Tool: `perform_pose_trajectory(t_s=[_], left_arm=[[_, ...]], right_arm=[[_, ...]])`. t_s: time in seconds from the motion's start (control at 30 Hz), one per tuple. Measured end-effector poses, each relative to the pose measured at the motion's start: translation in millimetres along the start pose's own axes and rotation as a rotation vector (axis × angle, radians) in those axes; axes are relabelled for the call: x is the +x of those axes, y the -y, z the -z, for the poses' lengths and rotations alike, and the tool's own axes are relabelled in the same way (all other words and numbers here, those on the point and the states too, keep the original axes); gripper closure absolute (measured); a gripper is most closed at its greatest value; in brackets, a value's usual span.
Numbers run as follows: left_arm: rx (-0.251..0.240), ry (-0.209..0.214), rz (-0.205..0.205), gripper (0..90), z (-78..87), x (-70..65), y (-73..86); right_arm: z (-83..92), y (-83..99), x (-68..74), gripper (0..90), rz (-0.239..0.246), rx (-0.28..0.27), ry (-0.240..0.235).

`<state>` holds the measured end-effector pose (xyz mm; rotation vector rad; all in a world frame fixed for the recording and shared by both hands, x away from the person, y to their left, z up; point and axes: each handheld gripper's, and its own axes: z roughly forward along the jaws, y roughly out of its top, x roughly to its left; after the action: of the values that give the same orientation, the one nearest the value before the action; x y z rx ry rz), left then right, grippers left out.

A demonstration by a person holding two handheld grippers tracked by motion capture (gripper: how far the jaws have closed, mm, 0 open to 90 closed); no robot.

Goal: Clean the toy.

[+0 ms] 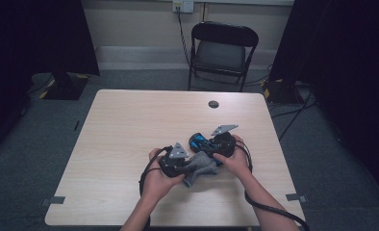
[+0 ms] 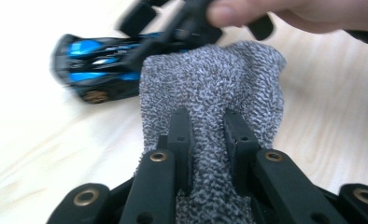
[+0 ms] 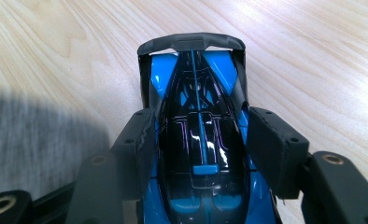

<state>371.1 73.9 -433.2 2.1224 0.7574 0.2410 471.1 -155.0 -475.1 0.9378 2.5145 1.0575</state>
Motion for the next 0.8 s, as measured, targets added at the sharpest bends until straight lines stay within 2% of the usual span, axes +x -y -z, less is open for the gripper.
perform_pose_trajectory(t_s=[0.17, 0.33, 0.37, 0.43, 0.57, 0.63, 0.7, 0.8], left_arm=[[-0.047, -0.076, 0.037, 75.7, 12.2, 17.8, 1.2], [-0.077, -0.175, 0.087, 75.8, 17.6, 40.1, 4.0], [-0.079, -0.196, 0.086, 75.8, 18.1, 43.8, 5.0], [-0.078, -0.218, 0.114, 75.9, 16.2, 50.6, 8.1], [-0.055, -0.264, 0.144, 75.9, 10.7, 64.3, 14.1], [-0.060, -0.289, 0.160, 75.9, 8.4, 70.5, 16.6], [-0.069, -0.305, 0.185, 76.0, 6.8, 75.8, 19.0], [-0.062, -0.331, 0.202, 76.0, 4.5, 80.7, 21.7]], right_arm=[[0.3, 0.6, 0.3, 43.1, -0.003, -0.003, 0.000], [0.4, 0.9, 0.0, 43.1, 0.000, -0.004, 0.001], [0.4, 1.2, -0.1, 43.1, -0.001, -0.006, 0.000], [0.6, 1.2, -0.3, 43.1, -0.003, -0.003, -0.004], [0.5, 1.0, -0.1, 43.1, -0.002, -0.002, -0.002], [0.6, 1.3, 0.1, 43.1, -0.001, -0.004, 0.000], [0.7, 1.5, 0.0, 43.1, -0.002, -0.006, -0.001], [0.9, 1.8, -0.1, 43.1, -0.005, -0.007, -0.002]])
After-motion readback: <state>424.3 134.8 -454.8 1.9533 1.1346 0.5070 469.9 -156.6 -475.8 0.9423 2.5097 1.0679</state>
